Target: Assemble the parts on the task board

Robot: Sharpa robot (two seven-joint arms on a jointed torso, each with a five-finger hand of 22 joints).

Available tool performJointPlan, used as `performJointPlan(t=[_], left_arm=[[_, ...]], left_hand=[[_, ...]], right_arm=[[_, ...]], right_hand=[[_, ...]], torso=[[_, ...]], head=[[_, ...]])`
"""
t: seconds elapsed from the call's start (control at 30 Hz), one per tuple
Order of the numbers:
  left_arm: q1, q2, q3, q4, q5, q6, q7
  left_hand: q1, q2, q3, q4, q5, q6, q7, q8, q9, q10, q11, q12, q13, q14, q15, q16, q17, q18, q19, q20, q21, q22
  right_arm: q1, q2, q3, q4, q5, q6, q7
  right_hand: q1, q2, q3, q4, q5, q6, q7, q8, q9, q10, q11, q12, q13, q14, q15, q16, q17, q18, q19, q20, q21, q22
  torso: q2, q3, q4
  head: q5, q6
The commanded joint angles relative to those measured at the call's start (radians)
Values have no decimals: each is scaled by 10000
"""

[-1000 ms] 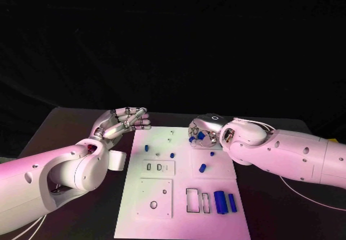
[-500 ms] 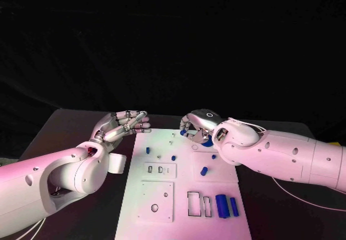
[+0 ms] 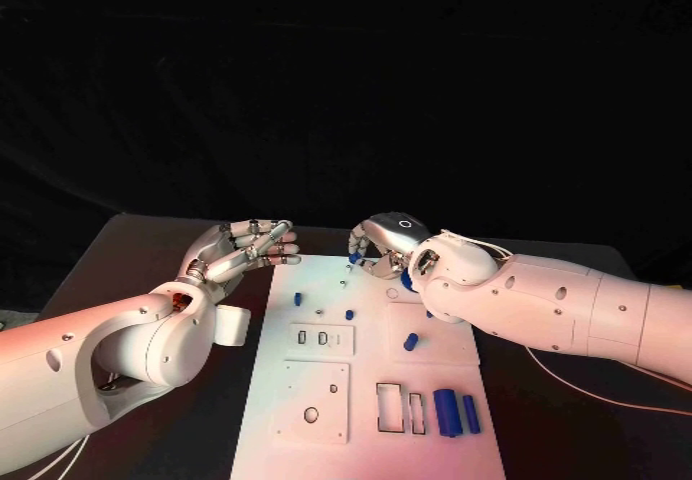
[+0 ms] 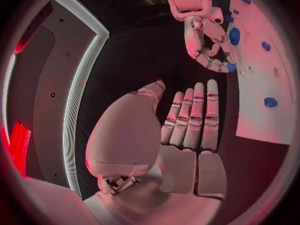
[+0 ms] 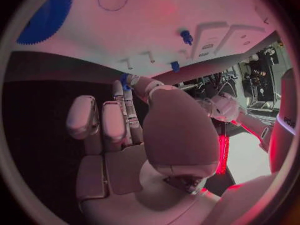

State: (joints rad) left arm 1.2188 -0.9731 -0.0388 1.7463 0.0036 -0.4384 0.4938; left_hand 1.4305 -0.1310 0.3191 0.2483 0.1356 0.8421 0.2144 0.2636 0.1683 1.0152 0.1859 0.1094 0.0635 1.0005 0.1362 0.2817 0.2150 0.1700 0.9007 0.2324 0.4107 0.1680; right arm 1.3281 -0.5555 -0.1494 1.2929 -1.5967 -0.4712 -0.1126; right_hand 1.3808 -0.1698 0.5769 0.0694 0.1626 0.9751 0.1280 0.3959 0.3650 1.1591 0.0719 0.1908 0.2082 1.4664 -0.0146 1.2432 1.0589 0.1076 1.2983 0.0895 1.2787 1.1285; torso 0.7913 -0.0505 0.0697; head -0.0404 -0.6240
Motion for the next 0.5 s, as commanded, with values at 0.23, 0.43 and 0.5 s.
performJointPlan(t=[0.23,0.43,0.5], left_arm=[[59,-28,10,26,49,147,22],[79,-36,11,35,51,145,19],[84,-38,11,35,51,145,18]], left_hand=[[-45,-33,68,-16,-66,-5,387,-49,-15,5,40,-76,10,-40,10,-76,15,107,-79,17,-50,-15],[-49,-35,74,-17,-67,-10,391,-55,-18,1,43,-86,10,-42,13,-81,18,107,-82,19,-51,-17],[-49,-35,74,-17,-67,-10,391,-55,-18,1,43,-86,10,-42,13,-81,18,107,-82,19,-51,-17]], right_arm=[[-44,145,-4,-146,115,340,96],[-60,193,-5,-174,118,508,86],[-64,193,-6,-171,118,567,86]], right_hand=[[-77,4,50,15,-13,-57,32,22,181,-86,-18,16,16,113,70,25,-19,-126,-15,58,32,-27],[-91,4,53,18,-14,-60,32,22,187,-91,-16,15,15,115,72,38,-3,-131,-6,61,45,-5],[-102,7,56,22,-16,-59,32,23,193,-87,-16,19,16,117,73,45,6,-128,-13,64,40,-10]], torso=[[35,-35,64],[45,-37,69],[43,-39,68]], head=[[-1,-41],[3,-58],[20,-70]])
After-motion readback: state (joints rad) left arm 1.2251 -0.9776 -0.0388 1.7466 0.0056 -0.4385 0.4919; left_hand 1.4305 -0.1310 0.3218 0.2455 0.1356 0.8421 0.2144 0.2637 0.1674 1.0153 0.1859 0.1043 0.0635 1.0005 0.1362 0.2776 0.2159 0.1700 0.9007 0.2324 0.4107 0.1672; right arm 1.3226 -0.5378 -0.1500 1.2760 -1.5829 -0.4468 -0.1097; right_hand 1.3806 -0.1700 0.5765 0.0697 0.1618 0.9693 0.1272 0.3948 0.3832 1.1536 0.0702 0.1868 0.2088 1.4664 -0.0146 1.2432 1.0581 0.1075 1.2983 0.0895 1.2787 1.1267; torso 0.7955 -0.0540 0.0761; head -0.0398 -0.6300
